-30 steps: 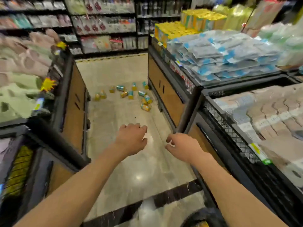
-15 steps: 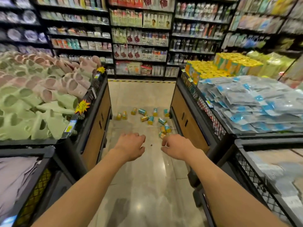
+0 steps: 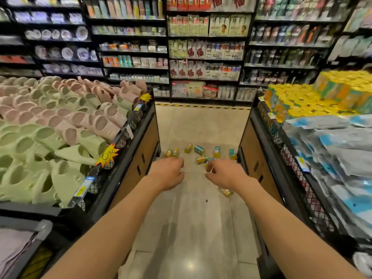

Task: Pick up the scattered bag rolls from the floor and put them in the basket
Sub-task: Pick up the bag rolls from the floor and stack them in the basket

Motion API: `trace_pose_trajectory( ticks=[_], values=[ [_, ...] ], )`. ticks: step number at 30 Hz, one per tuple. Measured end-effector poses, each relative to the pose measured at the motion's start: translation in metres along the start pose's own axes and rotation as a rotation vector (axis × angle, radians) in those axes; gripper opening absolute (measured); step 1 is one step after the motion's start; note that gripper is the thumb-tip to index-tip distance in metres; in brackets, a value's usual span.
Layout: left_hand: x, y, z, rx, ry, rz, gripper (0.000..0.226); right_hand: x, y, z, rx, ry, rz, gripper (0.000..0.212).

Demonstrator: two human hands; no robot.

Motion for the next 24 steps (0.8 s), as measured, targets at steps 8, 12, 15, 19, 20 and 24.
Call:
trace_pose_trajectory(
  ticks=[8,12,15,19,20,24],
  values=[
    [-0.051,-0.110,0.001,-0.019,-0.048,-0.029,0.036,0.031,-0.118,-0.008,-0.020,0.016,-0.045,0.032],
    [-0.078,-0.174,-0.002,0.010,-0.038,-0.017,0.033,0.040,-0.184,-0.015,-0.019,0.015,-0.038,0.031],
    [-0.103,-0.222,-0.003,0.007,-0.025,-0.014,0.032,0.041,-0.234,-0.027,-0.014,0.010,-0.026,0.029],
    [-0.137,-0.286,-0.007,0.021,-0.007,-0.020,0.035,0.043,-0.300,-0.045,-0.012,0.025,-0.018,0.029],
    [-0.145,-0.301,-0.008,0.033,0.003,-0.023,0.035,0.044,-0.316,-0.049,-0.013,0.022,-0.018,0.029],
    [-0.163,-0.352,-0.006,0.016,0.009,-0.012,0.033,0.056,-0.366,-0.060,0.004,-0.002,-0.018,0.030]
  ],
)
Point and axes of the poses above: each hand's wrist, its own y-axis away from the middle knuckle, its own z-axis out of the palm, x = y × z, the point moved 5 cm from there along -y, towards the middle knuckle
